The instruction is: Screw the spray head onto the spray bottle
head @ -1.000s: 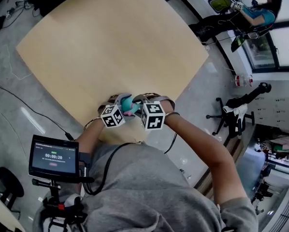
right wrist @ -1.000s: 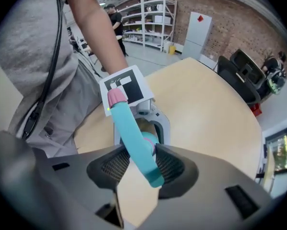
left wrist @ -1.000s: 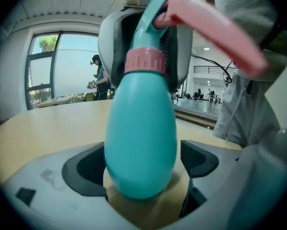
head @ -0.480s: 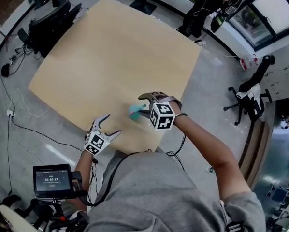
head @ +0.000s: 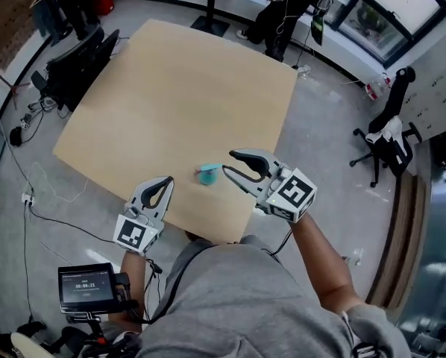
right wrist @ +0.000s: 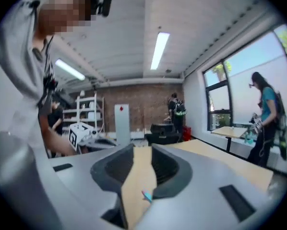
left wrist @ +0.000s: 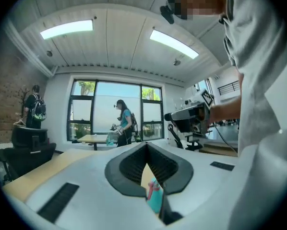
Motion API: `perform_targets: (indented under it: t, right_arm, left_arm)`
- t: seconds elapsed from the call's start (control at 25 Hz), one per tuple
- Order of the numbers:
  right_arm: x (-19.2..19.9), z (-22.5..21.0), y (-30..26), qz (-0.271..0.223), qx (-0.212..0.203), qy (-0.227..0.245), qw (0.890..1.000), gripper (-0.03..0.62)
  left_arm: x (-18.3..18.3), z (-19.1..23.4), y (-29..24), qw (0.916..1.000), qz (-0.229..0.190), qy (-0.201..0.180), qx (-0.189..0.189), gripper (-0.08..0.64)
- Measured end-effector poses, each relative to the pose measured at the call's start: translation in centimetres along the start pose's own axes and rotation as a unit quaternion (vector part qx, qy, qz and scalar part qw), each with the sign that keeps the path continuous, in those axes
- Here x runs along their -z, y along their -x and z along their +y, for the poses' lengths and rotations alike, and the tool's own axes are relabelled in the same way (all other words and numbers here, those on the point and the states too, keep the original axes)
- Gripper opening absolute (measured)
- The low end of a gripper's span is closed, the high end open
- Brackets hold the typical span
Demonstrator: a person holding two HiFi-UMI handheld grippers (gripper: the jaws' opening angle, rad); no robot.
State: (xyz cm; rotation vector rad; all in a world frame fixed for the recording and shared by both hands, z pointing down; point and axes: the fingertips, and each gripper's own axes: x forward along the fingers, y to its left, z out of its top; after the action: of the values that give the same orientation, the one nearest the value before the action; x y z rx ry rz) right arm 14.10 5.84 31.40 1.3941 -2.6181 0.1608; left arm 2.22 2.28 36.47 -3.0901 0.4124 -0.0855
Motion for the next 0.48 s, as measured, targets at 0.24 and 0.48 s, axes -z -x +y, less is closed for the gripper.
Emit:
perform_targets:
  t: [0.24,0.48]
  right_arm:
    - [-5.1,2.1,3.7,-0.102,0.031,-0.084,0.991,0.005]
    - [-6.2,8.4,17.4,-0.143,0.045,-0.007,0.989,0.005]
  left_arm:
    - [-5.2,2.4,2.7,0.9961,-0.049,0.051,-0.053,0.003]
    - [-8.4,-10.7,5.6,0.9938,-0.052,0.044,-0.088,0.003]
